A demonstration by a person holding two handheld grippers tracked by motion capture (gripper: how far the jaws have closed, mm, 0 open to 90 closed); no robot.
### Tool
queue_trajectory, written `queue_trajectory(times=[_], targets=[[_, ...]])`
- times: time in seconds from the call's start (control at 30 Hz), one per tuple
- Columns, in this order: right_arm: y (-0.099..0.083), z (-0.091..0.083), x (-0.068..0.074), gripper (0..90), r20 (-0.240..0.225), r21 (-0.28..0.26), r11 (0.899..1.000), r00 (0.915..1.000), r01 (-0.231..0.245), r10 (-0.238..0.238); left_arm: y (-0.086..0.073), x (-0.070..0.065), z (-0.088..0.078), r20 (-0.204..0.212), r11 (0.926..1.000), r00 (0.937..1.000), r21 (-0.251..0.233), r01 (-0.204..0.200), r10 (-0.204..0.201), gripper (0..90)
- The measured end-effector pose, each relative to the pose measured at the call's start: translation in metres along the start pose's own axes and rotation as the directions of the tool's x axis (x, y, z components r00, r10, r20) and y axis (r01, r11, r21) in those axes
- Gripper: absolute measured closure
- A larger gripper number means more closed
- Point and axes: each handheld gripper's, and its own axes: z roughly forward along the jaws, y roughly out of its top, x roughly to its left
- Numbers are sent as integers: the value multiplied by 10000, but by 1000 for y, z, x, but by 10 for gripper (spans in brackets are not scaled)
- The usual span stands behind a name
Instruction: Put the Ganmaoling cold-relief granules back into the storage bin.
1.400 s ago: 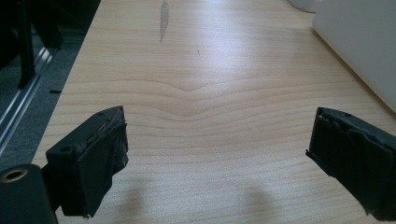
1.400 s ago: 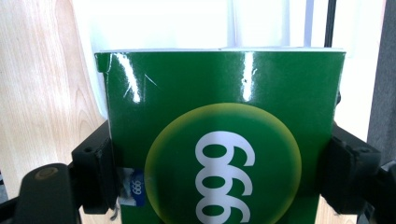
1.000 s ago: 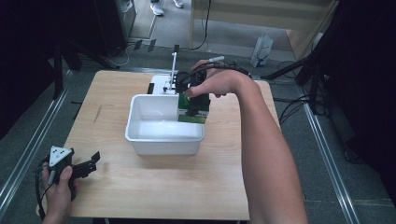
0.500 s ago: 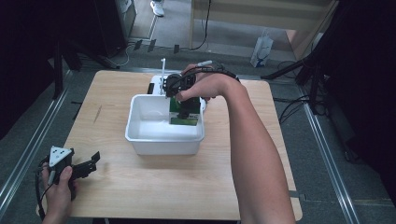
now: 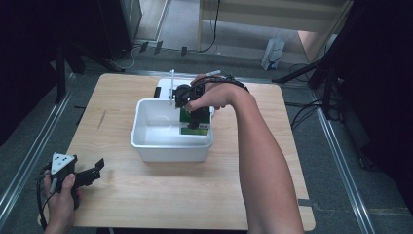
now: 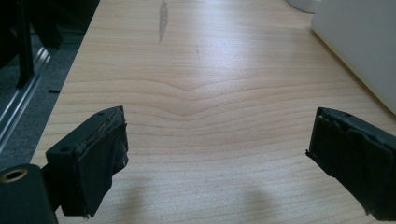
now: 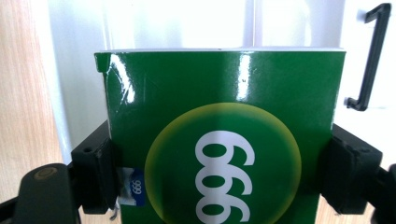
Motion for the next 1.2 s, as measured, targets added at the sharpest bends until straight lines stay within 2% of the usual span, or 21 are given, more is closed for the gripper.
queue_trajectory(times=[0.53, 0.63, 1.2], targets=[[-3, 23, 0, 159, -99, 217, 9997, 9999, 67, -64, 0, 0, 0, 2, 10000, 10000, -24, 28, -28, 51], [-3, 29, 1, 159, -136, 189, 9997, 9998, 147, -145, 0, 0, 0, -4, 10000, 10000, -45, 39, -39, 51], [-7, 68, 3, 156, -297, 164, 9999, 9995, -44, 49, -1, 1, -1, 5, 10000, 10000, -78, 54, -54, 51]])
